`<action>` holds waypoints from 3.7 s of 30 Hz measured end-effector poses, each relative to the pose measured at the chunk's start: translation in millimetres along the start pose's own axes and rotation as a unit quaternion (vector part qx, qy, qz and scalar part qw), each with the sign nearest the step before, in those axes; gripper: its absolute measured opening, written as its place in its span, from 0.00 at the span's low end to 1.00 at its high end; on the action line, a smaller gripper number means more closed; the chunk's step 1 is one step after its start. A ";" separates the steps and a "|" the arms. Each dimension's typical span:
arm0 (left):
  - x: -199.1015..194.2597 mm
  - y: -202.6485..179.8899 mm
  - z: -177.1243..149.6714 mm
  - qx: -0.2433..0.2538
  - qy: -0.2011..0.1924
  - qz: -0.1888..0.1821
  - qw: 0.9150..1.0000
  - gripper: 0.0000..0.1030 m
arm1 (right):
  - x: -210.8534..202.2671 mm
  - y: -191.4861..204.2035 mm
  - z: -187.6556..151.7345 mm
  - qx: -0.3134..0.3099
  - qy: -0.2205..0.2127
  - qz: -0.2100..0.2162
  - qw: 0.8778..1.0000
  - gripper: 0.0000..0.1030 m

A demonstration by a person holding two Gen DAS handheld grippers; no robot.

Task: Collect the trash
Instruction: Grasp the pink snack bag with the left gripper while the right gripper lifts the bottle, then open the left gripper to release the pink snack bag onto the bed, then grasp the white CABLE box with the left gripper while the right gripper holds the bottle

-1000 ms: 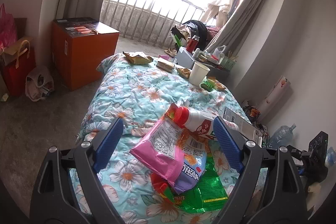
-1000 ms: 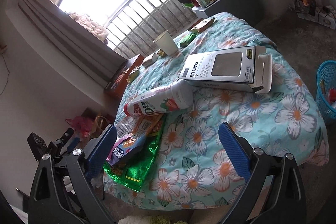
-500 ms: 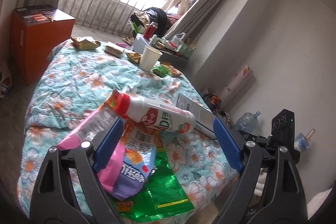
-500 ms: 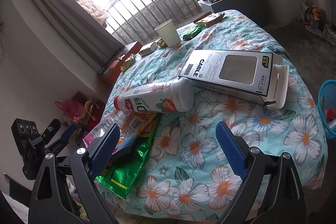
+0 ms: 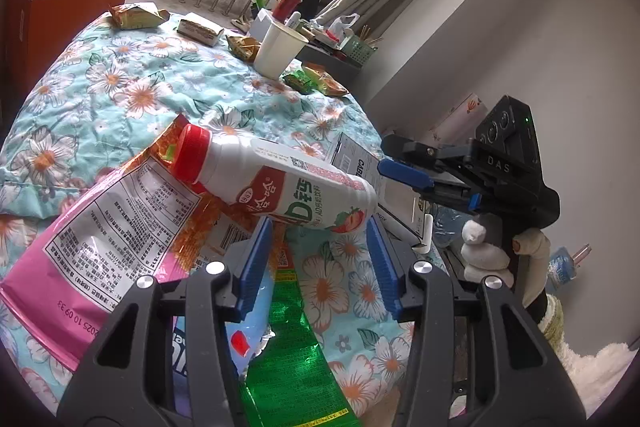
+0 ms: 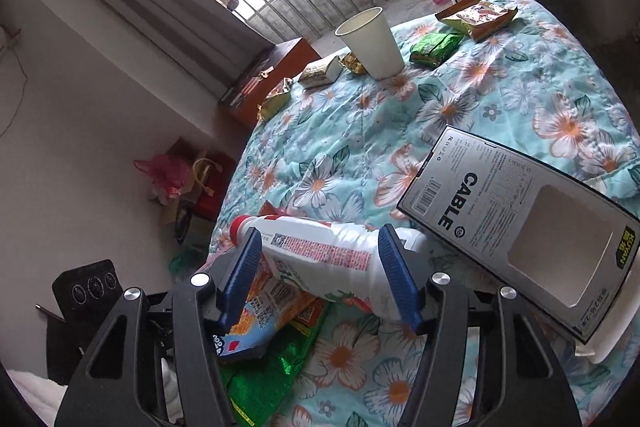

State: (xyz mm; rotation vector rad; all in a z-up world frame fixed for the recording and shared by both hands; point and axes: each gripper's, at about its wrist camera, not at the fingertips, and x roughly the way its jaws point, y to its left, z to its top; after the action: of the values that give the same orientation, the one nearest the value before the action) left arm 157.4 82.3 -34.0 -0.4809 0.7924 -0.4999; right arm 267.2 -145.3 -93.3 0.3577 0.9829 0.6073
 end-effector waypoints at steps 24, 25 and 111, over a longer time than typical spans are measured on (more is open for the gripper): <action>-1.0 35.2 0.4 -0.006 0.020 0.120 0.993 0.18 | 73.4 61.0 -17.2 -0.306 0.189 -0.075 0.930 0.65; -1.5 35.6 0.5 -0.006 0.019 0.121 0.992 0.18 | 61.8 59.3 -20.0 -0.286 0.179 -0.070 0.939 0.64; 197.6 -170.9 -53.5 0.485 0.253 0.120 0.828 0.82 | -165.3 -94.6 -248.1 0.203 -0.063 -0.115 0.970 0.64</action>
State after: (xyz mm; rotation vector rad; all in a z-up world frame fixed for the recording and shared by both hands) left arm 194.3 -178.6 -75.4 0.7290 0.9656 -0.7295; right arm 16.8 -319.3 -162.8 0.6263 1.0062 0.1661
